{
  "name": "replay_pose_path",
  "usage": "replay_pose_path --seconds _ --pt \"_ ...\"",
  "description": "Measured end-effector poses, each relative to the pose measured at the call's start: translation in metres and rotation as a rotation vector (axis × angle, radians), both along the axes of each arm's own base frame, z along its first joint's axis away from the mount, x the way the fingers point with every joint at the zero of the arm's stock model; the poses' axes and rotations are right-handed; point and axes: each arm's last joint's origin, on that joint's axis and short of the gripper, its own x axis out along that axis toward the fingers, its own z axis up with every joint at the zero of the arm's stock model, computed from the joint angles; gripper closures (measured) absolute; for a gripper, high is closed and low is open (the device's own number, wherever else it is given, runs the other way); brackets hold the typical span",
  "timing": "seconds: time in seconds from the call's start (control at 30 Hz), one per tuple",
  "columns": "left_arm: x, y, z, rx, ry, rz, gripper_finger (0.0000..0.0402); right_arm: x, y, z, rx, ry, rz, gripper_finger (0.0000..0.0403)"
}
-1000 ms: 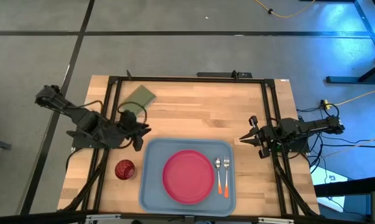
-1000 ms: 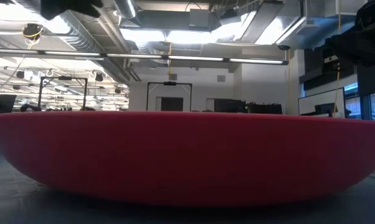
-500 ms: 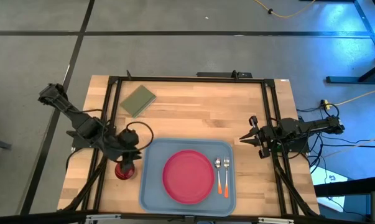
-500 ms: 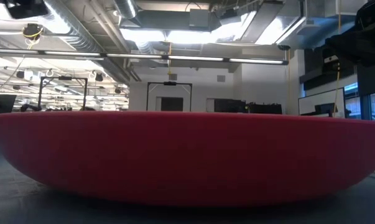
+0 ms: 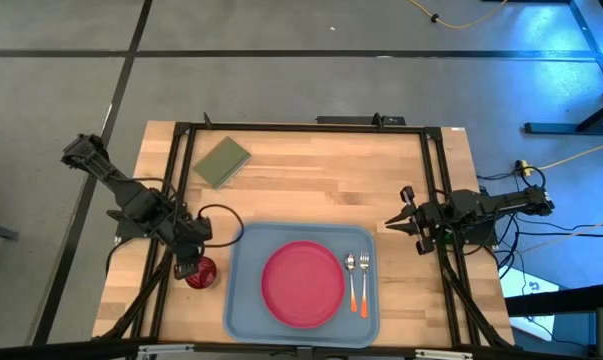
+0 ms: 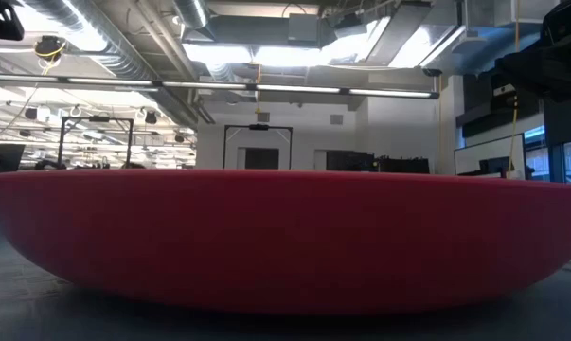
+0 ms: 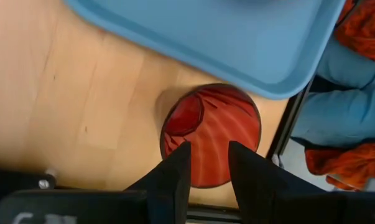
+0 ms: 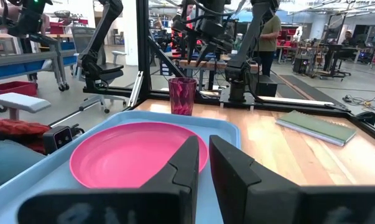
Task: Pick and place plate/cup/fork/spoon on tray
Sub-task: Put the pink cup on the blue tray to the top left of the pink plate
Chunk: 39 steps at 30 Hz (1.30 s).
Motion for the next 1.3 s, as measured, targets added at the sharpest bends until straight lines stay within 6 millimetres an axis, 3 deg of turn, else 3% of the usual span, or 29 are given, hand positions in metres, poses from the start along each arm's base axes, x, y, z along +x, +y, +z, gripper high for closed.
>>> replay_pose_path --seconds 0.67,1.3 --pt "0.002 0.001 -0.001 0.064 -0.047 -0.045 0.0302 0.000 0.000 0.000 0.001 0.000 -0.001 0.0357" --pt "0.026 -0.020 -0.032 0.266 0.029 -0.218 0.0302 0.000 0.000 0.000 0.001 0.000 -0.001 0.0357"
